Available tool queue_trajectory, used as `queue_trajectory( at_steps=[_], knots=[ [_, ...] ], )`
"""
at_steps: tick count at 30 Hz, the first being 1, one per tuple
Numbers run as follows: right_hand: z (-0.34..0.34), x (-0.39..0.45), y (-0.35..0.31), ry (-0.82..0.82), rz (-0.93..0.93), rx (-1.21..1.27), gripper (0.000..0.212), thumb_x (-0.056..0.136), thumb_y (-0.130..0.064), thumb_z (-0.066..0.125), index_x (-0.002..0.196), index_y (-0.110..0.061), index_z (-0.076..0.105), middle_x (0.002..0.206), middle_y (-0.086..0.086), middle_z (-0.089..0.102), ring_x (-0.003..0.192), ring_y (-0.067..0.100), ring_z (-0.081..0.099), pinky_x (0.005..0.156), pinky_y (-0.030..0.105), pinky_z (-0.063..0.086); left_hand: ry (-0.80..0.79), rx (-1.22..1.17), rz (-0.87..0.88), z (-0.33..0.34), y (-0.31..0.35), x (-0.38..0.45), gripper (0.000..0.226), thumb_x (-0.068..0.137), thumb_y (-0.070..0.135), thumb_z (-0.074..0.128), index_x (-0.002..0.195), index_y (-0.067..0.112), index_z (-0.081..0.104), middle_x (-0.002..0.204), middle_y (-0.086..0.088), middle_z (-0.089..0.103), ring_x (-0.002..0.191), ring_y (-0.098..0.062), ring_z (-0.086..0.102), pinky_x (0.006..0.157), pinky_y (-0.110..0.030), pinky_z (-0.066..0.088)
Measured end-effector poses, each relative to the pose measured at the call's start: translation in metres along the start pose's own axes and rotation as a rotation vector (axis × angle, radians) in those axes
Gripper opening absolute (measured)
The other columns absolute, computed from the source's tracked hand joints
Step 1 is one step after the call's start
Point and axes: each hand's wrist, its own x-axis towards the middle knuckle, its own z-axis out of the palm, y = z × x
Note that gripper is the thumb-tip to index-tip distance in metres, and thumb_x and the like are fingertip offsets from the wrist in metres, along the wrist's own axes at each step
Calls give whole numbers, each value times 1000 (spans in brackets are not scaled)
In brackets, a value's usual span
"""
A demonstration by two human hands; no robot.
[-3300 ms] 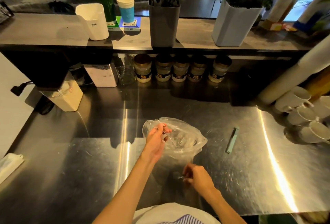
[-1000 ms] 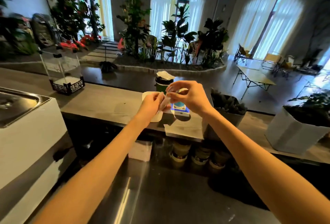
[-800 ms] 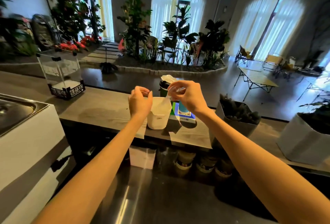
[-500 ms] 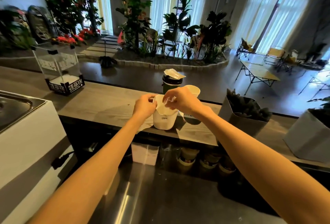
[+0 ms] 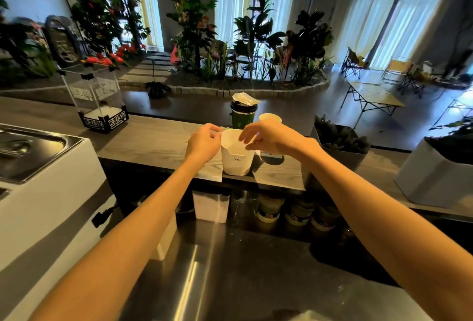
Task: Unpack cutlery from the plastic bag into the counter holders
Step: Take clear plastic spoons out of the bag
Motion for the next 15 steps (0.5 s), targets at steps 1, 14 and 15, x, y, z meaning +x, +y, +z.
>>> queue_trajectory(
  at_steps=[1, 14, 15],
  knots=[
    [-1, -12, 0, 52, 2, 46, 26, 90, -13, 75, 116, -13, 73, 110, 4, 75, 88, 15, 71, 86, 36, 61, 27, 3, 8, -3, 3, -8, 23, 102, 26, 52, 123, 19, 61, 119, -3, 67, 106, -19, 62, 80, -31, 51],
    [141, -312, 11, 41, 474, 611, 8, 95, -15, 69, 91, -11, 74, 79, 2, 77, 71, 13, 75, 67, 23, 60, -511, -277, 153, 103, -11, -234, 10, 98, 21, 62, 96, 14, 69, 82, -1, 75, 72, -8, 69, 70, -24, 56],
    [164, -332, 16, -77, 531, 576, 11, 96, -15, 68, 88, -13, 74, 79, 2, 77, 71, 12, 75, 67, 22, 59, -625, -284, 129, 116, -18, -255, 11, 98, 21, 62, 95, 13, 69, 82, -4, 75, 70, -9, 70, 67, -23, 55]
  ],
)
